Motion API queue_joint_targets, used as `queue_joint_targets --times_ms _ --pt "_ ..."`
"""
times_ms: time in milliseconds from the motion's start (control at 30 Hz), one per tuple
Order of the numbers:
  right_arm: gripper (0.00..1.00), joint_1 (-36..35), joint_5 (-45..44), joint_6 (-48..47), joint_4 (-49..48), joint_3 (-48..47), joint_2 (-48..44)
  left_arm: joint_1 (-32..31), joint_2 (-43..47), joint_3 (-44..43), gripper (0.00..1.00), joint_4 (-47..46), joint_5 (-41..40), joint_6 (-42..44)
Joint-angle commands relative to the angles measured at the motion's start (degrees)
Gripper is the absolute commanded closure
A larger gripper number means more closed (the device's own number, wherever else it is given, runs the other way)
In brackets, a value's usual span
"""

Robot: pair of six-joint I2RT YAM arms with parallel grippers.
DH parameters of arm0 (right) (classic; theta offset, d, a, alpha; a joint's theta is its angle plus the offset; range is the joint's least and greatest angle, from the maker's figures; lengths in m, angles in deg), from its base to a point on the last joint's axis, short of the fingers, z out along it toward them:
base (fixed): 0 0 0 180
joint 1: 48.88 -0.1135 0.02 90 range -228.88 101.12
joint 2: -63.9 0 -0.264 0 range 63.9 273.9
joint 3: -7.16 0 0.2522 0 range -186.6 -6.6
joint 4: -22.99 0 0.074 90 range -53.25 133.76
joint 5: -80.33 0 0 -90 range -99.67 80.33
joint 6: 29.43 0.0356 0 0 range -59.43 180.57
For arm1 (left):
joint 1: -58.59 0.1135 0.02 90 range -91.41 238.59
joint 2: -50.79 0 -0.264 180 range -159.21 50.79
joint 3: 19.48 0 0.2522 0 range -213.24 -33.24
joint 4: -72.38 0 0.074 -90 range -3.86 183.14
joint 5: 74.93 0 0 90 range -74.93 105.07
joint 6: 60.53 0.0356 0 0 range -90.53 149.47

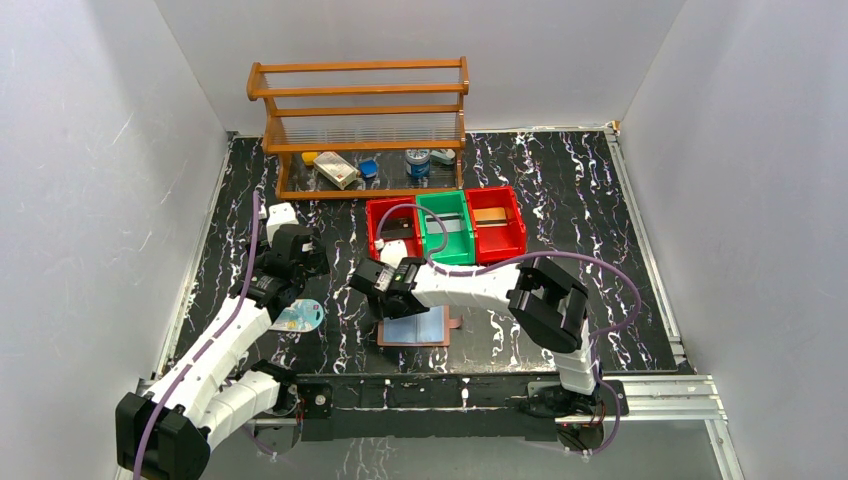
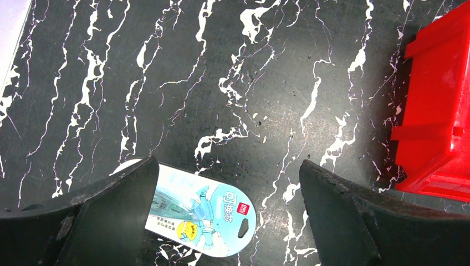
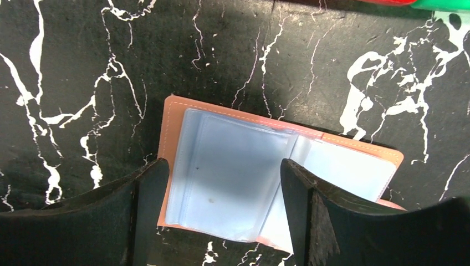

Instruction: Take the credit cards out of the card holder

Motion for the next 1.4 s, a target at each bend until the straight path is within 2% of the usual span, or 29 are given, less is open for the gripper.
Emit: queue_joint_targets --times_ms 0,267,733,867,1167,1367 --pt "0.16 0.1 0.1 4.7 1.3 -2.5 -0.5 0.2 0.0 -0.2 0.02 -0.5 -0.2 0.4" --pt "0.11 0.1 -0.4 10.2 3.1 -1.7 0.1 0.2 -0.4 -0.3 0.02 -0.5 0.0 0.6" --pt "0.07 0.3 1.4 11.2 4.1 -2.4 2.4 0.2 -0.1 -0.3 0.02 0.0 0.1 0.7" --pt "0.11 0.3 1.6 11.9 4.9 -1.7 2.7 0.3 -0.1 -0.3 0.02 -0.3 0.6 0.9" --pt "0.34 1.7 5.0 11.3 -1.3 5.3 0.3 0.3 -0.2 -0.2 0.02 -0.3 0.7 1.1" --pt "0.44 2.3 5.5 10.2 -4.4 7.5 -2.2 0.3 -0.4 -0.2 0.02 -0.5 1.1 1.2"
